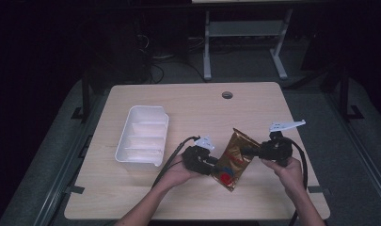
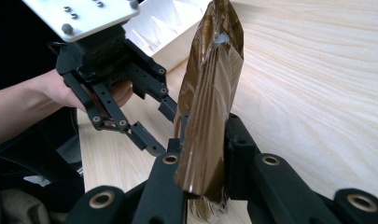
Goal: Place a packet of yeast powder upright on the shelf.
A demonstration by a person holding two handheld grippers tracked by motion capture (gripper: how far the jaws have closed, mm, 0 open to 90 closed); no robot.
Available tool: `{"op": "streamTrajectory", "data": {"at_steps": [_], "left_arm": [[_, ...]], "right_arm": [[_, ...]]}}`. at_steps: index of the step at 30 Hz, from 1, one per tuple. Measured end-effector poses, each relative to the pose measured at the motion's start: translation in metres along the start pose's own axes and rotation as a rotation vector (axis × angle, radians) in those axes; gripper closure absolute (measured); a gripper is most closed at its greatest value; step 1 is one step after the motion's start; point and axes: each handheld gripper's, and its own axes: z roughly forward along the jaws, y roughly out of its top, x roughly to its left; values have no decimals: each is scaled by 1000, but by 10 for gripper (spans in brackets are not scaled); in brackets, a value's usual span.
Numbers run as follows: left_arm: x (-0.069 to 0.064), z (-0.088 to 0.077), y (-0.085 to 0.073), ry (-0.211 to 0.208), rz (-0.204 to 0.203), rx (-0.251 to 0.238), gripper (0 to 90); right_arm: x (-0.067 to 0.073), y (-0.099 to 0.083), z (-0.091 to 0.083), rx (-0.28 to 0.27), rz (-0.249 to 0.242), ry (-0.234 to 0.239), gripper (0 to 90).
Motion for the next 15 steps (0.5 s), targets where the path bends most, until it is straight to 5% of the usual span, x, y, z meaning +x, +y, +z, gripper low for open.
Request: {"op": "streamTrajectory", "data": {"at_steps": [15], "left_arm": [[-10,-15,-16,27,14,-28,498]], "right_arm": [[10,30,-20,26,-59,-124,811]]}}
